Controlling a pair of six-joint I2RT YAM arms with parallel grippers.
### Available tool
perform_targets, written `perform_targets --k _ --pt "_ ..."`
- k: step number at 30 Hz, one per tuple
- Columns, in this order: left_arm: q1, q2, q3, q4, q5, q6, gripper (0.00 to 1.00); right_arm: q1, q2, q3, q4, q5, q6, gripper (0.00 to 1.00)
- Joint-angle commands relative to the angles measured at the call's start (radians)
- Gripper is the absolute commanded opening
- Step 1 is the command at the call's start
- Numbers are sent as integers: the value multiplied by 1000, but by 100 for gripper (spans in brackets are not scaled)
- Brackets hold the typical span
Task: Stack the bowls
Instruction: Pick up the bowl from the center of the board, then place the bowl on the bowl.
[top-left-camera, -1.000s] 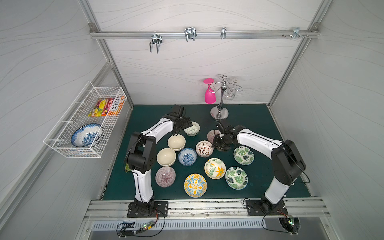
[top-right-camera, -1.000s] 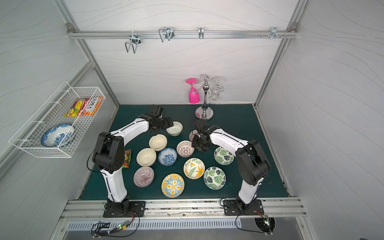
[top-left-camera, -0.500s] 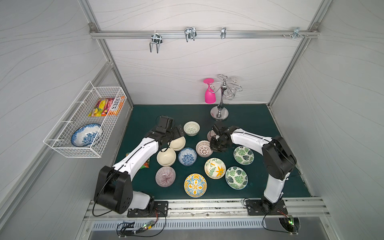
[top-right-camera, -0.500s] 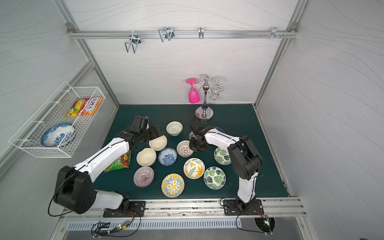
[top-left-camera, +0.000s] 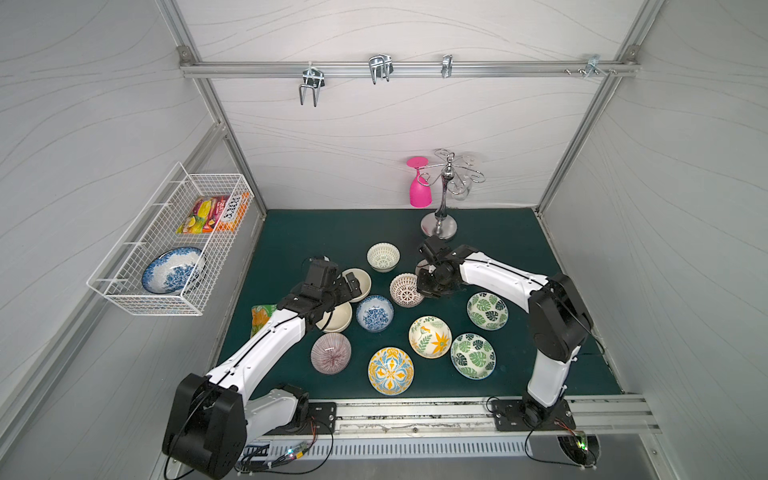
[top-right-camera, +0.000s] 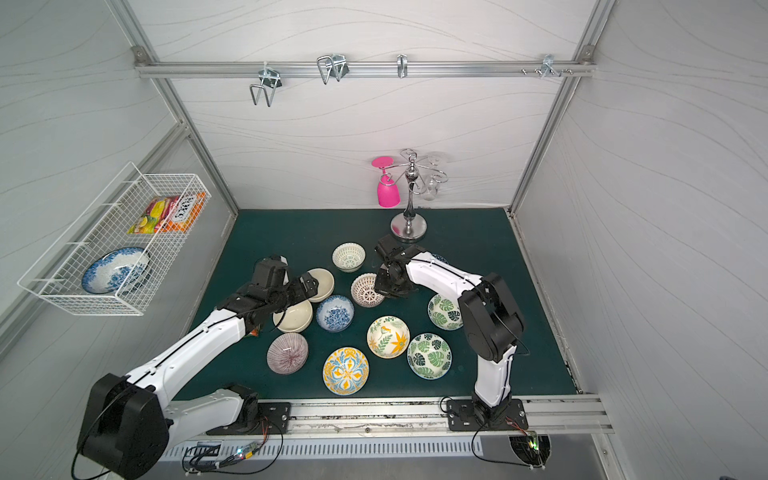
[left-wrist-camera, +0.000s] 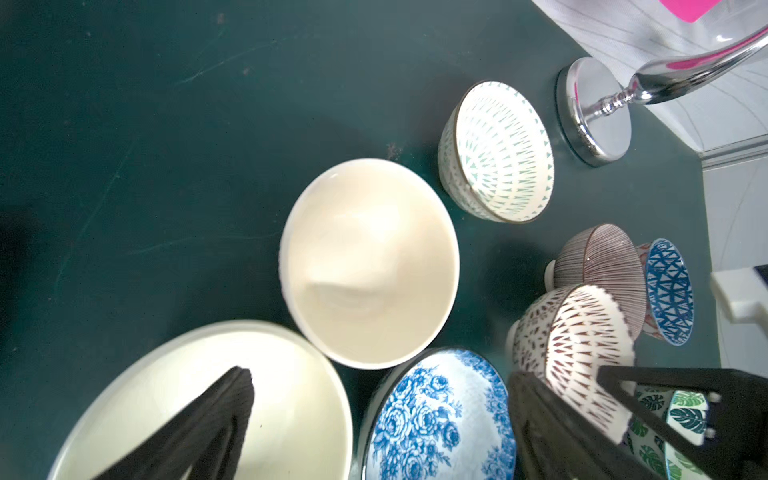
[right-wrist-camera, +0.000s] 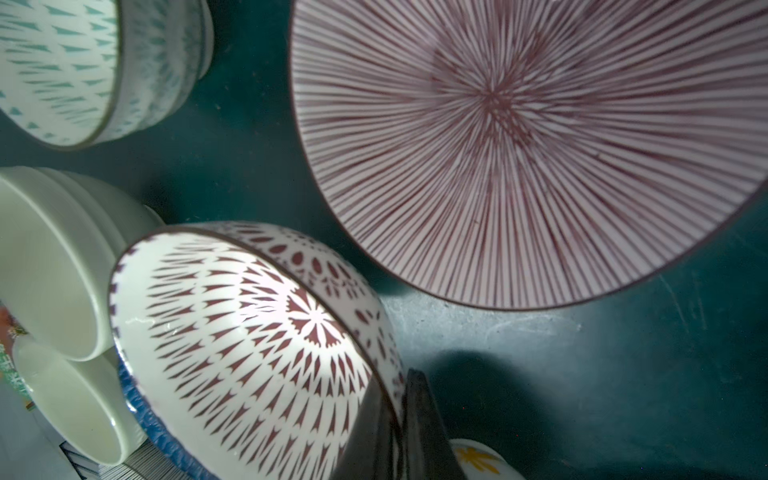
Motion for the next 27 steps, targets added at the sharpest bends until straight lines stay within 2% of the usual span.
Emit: perform_targets --k 1,8,17,21,27 --pt "-3 -40 -26 86 12 -16 100 0 -62 95 -63 14 -38 0" --pt "-4 -141 -98 127 12 -35 100 -45 45 342 -134 -42 -158 0" --pt "-7 -250 -152 103 -27 -88 100 -52 283 708 -244 -55 -251 0" --pt "-6 -241 -165 126 -23 -91 100 -51 380 816 -275 -51 -264 0" --pt "-7 -214 -168 149 -16 -91 100 -57 474 882 -262 -37 -260 0"
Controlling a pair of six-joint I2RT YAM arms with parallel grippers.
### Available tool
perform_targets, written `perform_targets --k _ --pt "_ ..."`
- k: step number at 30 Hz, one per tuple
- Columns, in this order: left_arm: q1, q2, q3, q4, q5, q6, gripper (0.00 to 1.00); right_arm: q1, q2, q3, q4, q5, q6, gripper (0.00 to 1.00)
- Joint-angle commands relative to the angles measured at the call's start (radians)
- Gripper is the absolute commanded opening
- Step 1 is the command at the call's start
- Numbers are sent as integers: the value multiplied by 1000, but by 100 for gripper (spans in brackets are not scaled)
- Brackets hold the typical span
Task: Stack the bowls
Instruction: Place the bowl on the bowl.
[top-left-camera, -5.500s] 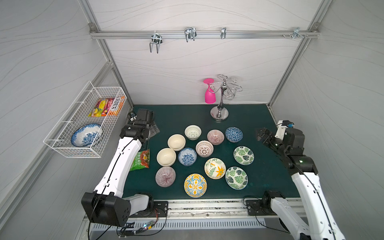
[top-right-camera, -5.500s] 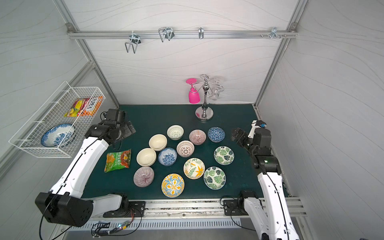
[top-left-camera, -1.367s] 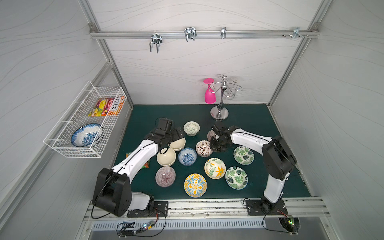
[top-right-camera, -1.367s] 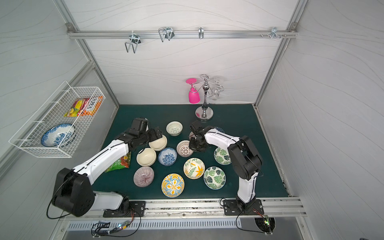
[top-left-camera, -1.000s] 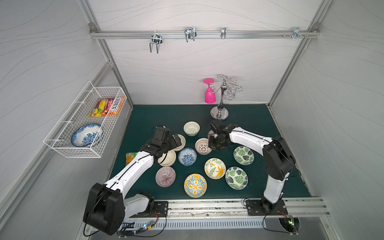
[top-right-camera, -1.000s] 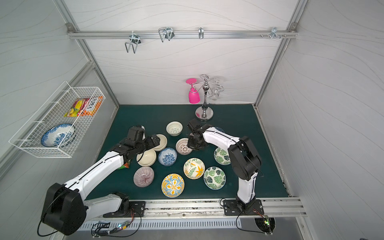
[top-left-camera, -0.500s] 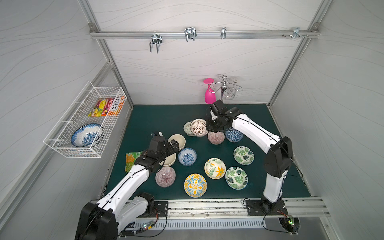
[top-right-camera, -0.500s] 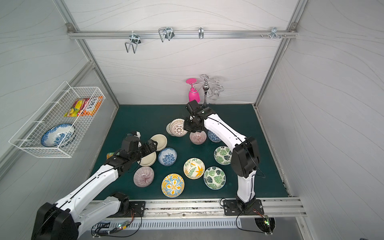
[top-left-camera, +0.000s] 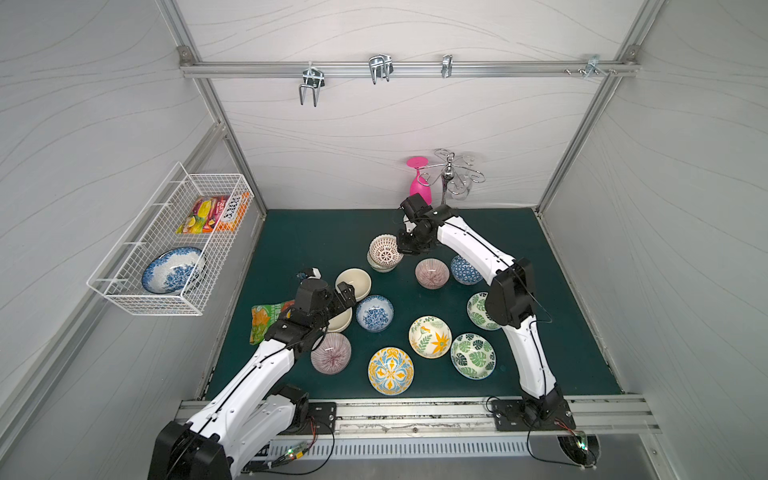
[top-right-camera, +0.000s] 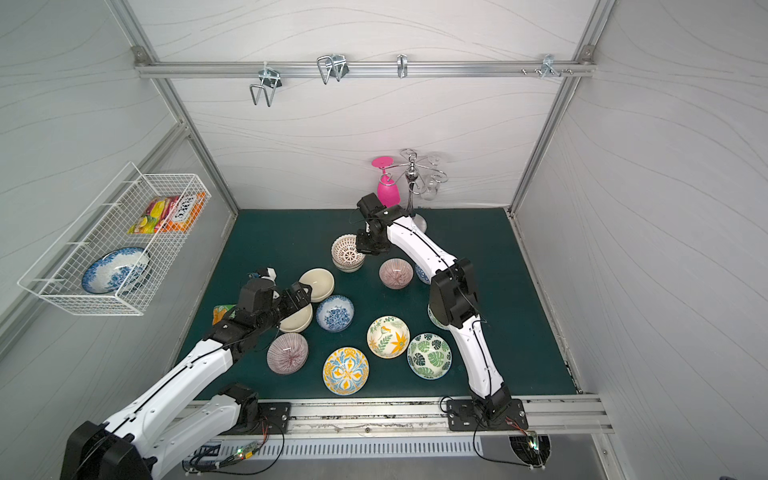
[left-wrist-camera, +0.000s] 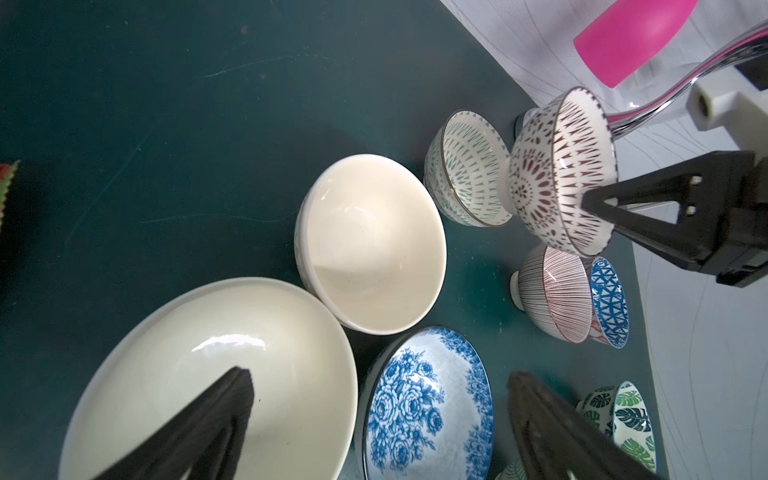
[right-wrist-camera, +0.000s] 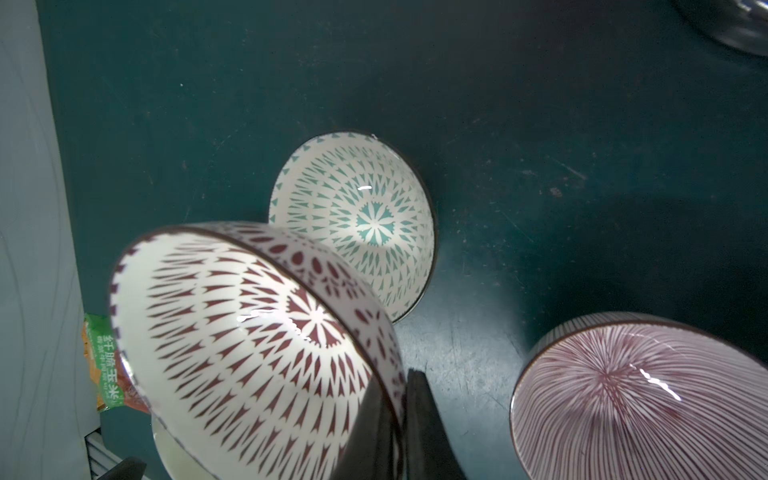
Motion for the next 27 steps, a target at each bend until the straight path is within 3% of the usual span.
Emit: perform_targets --k 1,12,17,22,25,27 --pt "-3 12 2 57 -3 -5 100 -7 32 61 -6 0 -14 0" --pt "-8 26 -5 73 -1 -7 100 15 128 116 2 118 -13 0" --pt "-9 34 -5 77 2 -8 100 9 156 142 1 111 -7 0" --pt "-10 38 -6 82 4 -8 100 11 180 175 -7 81 -1 14" --pt "-10 47 -4 87 8 -6 100 10 178 176 0 65 9 33" --pt "-10 51 -3 87 9 -6 100 8 171 172 7 47 18 39"
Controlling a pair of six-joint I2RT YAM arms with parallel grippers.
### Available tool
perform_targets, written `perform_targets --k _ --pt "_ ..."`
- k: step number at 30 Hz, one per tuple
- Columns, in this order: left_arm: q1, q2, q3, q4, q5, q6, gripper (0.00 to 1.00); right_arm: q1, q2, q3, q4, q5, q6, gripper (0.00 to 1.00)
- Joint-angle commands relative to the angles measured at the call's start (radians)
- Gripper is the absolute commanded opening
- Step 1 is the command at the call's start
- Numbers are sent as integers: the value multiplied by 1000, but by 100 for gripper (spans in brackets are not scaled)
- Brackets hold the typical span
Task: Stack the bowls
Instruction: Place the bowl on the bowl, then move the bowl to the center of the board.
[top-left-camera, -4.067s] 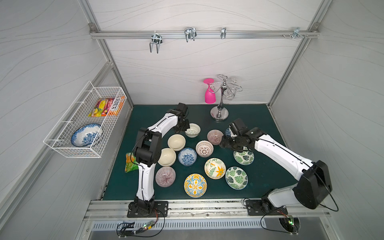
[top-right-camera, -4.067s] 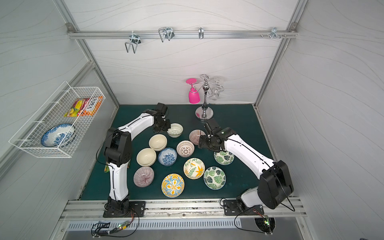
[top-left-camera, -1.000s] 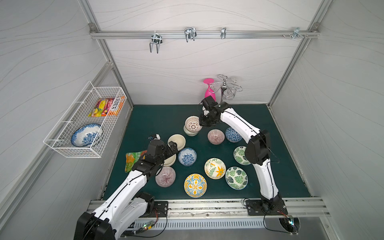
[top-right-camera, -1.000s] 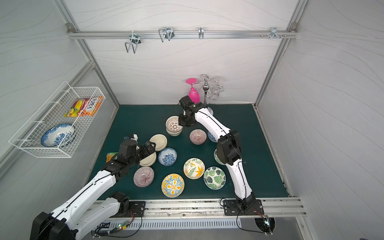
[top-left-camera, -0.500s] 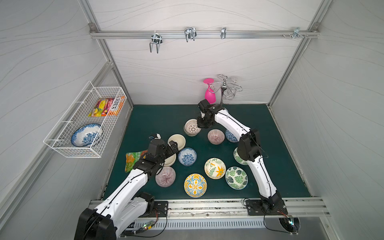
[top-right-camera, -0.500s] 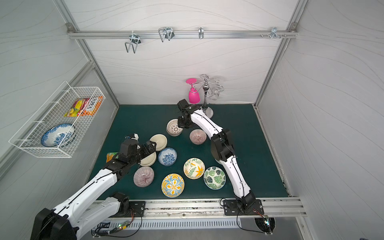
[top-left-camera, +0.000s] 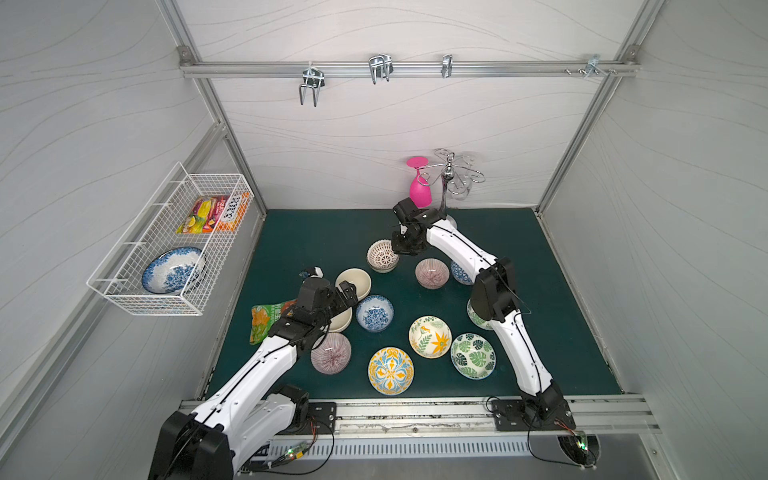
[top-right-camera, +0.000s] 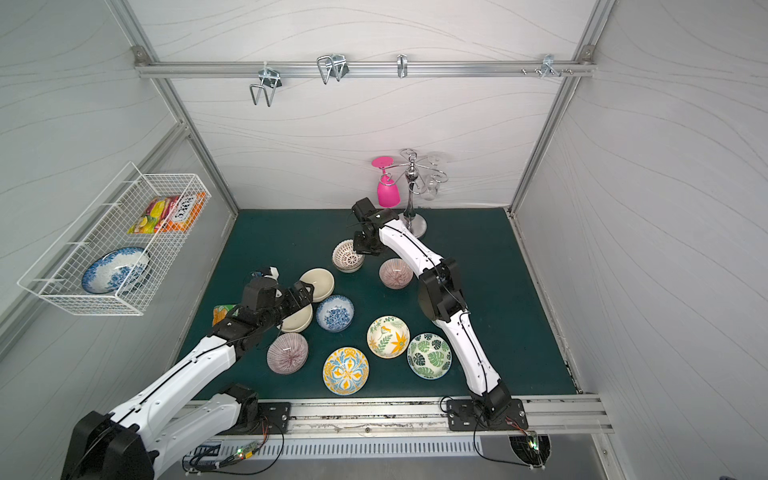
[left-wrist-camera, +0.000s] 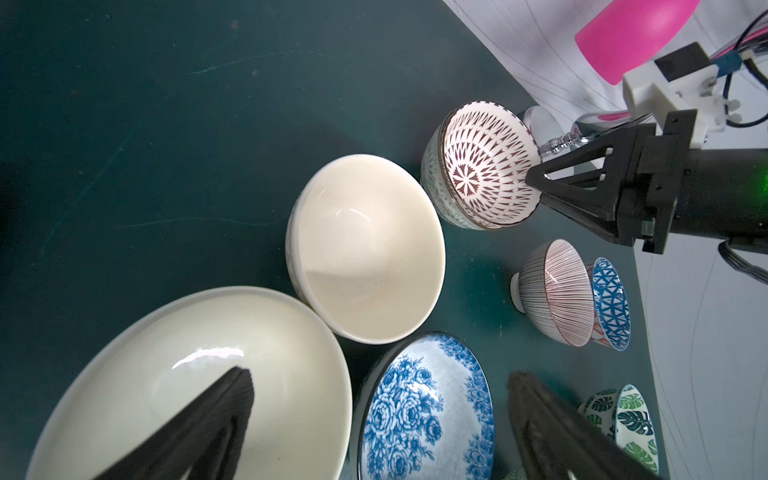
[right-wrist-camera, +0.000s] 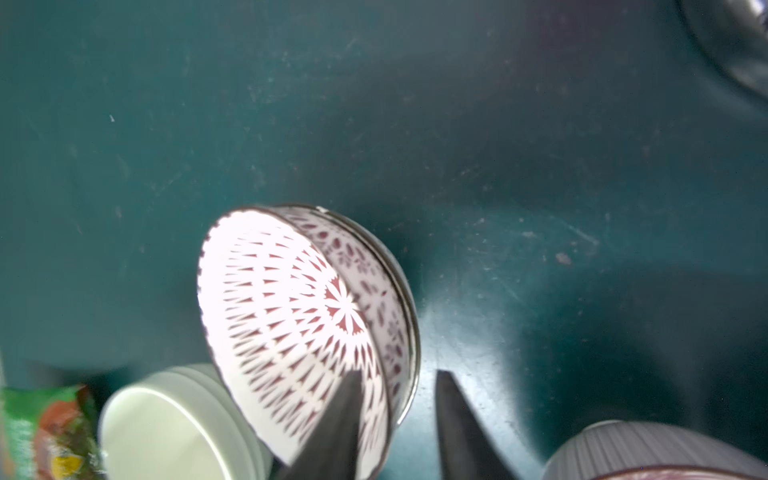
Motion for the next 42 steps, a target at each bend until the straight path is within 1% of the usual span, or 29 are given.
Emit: perform_targets --k 1,3,5,7,12,16,20,22,25,28,33,37,42 --pt "-2 13 3 43 7 -2 100 -1 -2 13 5 -37 21 43" --pt "-2 17 4 43 9 -2 100 -9 -28 -10 19 -59 34 53" --pt "-2 21 7 42 10 2 100 -20 -77 -57 34 -65 45 57" --pt "-2 24 10 39 13 2 100 -34 -145 -122 45 -50 48 58" --pt "-2 29 16 32 15 2 100 -74 -384 -397 116 -22 55 61" --pt "-2 31 17 31 19 -1 100 -97 -547 -598 120 -8 57 61" --pt "-2 38 19 29 19 -3 100 -118 -662 -759 130 -15 84 59" --pt "-1 42 23 26 19 -4 100 -126 -693 -822 141 -16 102 58" --pt "-1 49 25 22 18 -8 100 -148 -709 -903 169 -33 137 56" --pt "0 50 27 17 18 -8 100 -165 -699 -944 200 -59 171 53" --pt "-1 32 19 9 2 -17 100 -171 -643 -945 216 -53 188 53" --pt "0 19 15 -2 -16 -27 100 -178 -613 -963 248 -36 208 49" --pt "0 19 14 -5 -22 -30 100 -185 -571 -951 246 -30 210 46"
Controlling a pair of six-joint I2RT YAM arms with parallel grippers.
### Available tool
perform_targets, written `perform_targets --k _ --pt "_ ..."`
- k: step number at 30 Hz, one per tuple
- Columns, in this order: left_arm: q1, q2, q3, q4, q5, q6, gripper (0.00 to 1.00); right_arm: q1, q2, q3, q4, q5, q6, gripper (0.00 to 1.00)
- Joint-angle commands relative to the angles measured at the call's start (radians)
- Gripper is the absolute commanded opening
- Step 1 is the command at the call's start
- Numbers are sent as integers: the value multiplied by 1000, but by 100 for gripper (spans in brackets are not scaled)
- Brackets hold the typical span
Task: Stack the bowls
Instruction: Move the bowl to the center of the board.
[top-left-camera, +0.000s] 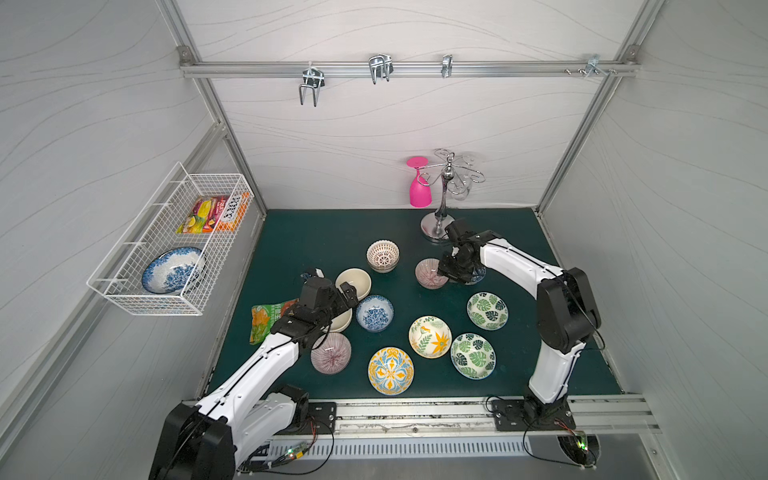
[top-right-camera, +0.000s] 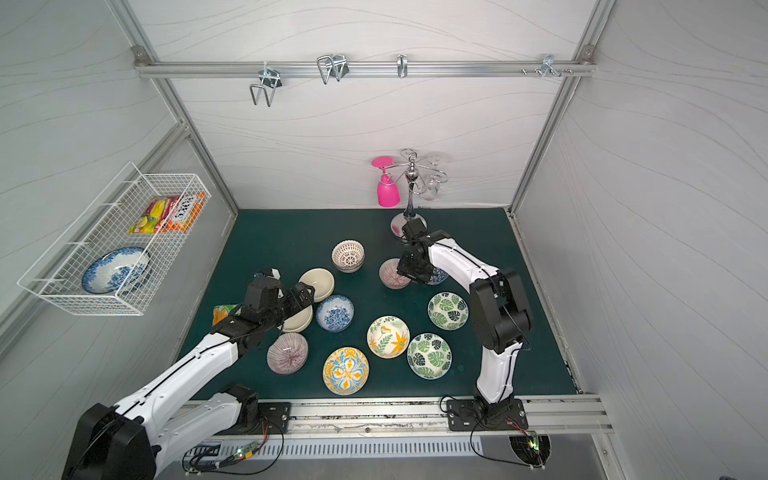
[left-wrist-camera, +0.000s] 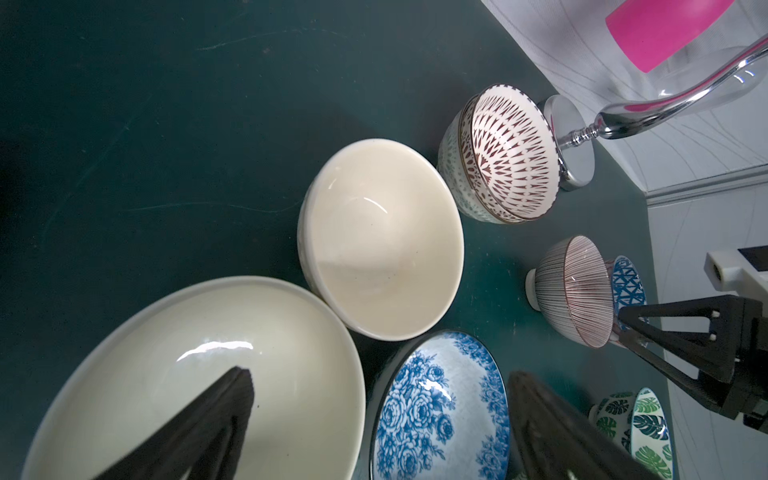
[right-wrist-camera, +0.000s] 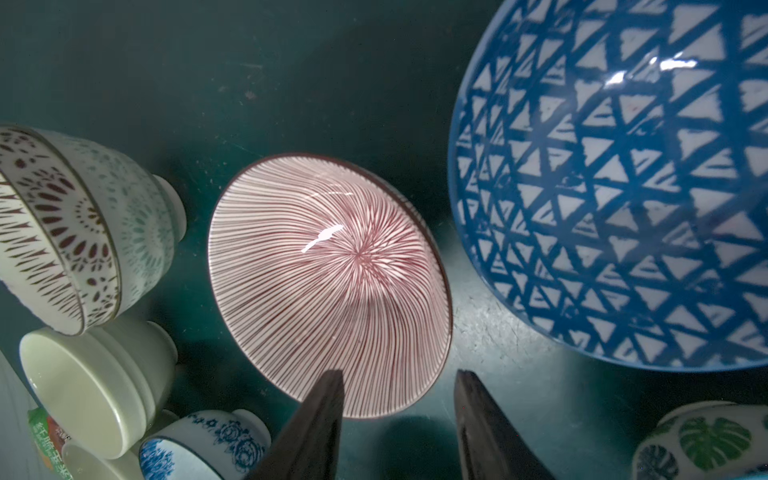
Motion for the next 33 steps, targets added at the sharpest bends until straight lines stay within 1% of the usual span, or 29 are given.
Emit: perform_targets --k 1,6,12,14,17,19,20,26,28,31,33 --pt "0 -12 13 7 -20 -8 100 -8 35 7 11 16 13 45" --pt "0 -19 14 -1 -31 -14 100 -6 74 25 14 17 13 41" --pt "0 -24 13 -8 -40 -19 100 4 109 49 19 17 15 31" --pt "0 -27 13 -12 -43 -20 100 7 118 63 16 21 15 25" --pt "0 -27 13 -15 -47 -22 100 11 134 92 11 26 14 11" --pt "0 -28 14 -17 -48 -23 100 11 150 124 1 25 11 5" --pt "-1 -29 13 -18 -49 -25 100 11 162 143 -3 25 9 4" --pt "0 -30 17 -29 -53 -28 100 10 235 270 -28 23 -6 3" --pt "0 -31 28 -59 -66 -36 100 11 264 304 -32 15 -6 3" --pt "0 -36 105 -218 -120 -58 100 12 298 345 -45 5 -11 6" --pt "0 -40 155 -382 -159 -107 100 12 301 349 -47 -1 -16 14"
